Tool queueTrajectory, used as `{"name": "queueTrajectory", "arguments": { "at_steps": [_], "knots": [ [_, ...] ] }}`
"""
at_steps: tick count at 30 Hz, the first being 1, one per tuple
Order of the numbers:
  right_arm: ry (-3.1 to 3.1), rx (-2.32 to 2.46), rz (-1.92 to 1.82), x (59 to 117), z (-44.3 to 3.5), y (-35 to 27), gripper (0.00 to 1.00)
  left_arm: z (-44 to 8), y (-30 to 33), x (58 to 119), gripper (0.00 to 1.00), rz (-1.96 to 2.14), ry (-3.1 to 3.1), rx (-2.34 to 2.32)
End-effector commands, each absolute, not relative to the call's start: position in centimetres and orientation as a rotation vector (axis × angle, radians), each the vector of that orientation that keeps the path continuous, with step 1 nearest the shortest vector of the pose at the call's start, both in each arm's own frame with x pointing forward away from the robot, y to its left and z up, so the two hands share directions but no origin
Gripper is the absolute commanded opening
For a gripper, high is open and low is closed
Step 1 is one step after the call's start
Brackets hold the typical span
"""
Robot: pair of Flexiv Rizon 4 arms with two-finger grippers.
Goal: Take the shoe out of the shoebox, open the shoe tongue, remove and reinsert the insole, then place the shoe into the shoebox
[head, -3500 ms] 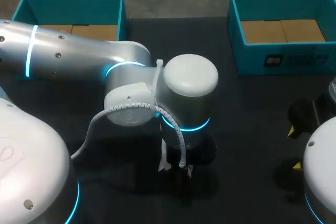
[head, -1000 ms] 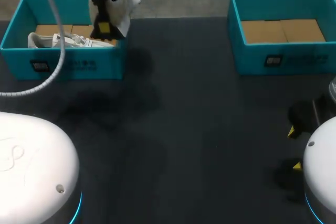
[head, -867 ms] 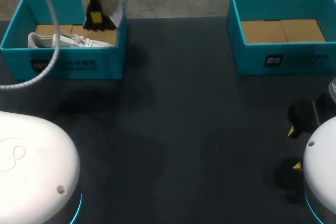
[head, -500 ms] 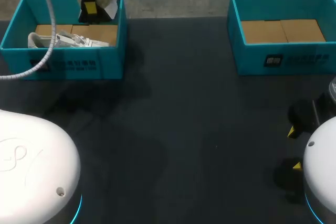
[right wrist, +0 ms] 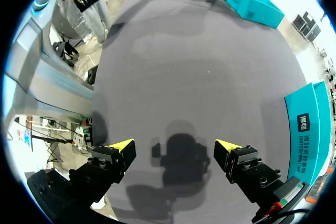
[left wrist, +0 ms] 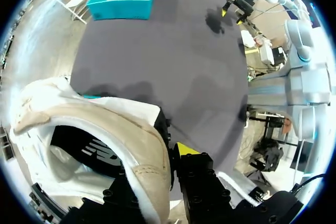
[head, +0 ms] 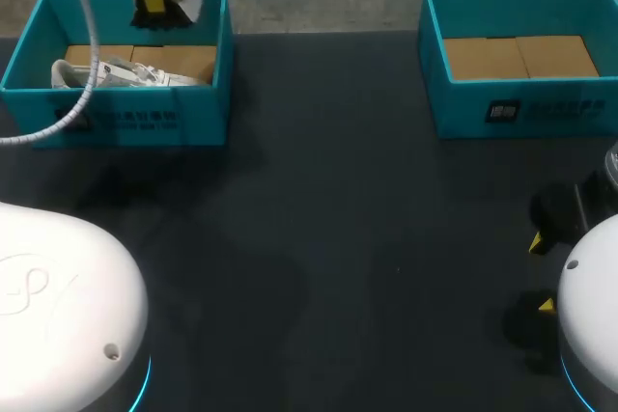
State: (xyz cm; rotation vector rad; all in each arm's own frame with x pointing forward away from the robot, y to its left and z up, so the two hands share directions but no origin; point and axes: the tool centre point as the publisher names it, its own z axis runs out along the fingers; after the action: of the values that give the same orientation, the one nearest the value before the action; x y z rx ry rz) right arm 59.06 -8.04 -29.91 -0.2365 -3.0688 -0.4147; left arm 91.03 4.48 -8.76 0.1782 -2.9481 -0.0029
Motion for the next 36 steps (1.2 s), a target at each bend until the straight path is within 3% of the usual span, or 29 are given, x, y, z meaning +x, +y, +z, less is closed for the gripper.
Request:
{"name": "queueTrajectory", "arguments": {
  "at_steps": [1, 17, 36],
  "knots": [
    [-3.072, -0.237, -0.412, 58.9, -30.0, -8.1, 1.00, -8.6, 6.5, 94.3, 0.00, -0.022, -2.945, 0.263],
    [-3.072, -0.237, -0.412, 58.9, -30.0, -8.1, 1.00, -11.4, 14.0, 105.3, 0.00, -0.016, -2.892, 0.520],
    [-3.072, -0.237, -0.412, 58.9, -30.0, -8.1, 1.00, -13.2, 20.3, 110.0, 0.00, -0.022, -2.901, 0.476]
  ]
}}
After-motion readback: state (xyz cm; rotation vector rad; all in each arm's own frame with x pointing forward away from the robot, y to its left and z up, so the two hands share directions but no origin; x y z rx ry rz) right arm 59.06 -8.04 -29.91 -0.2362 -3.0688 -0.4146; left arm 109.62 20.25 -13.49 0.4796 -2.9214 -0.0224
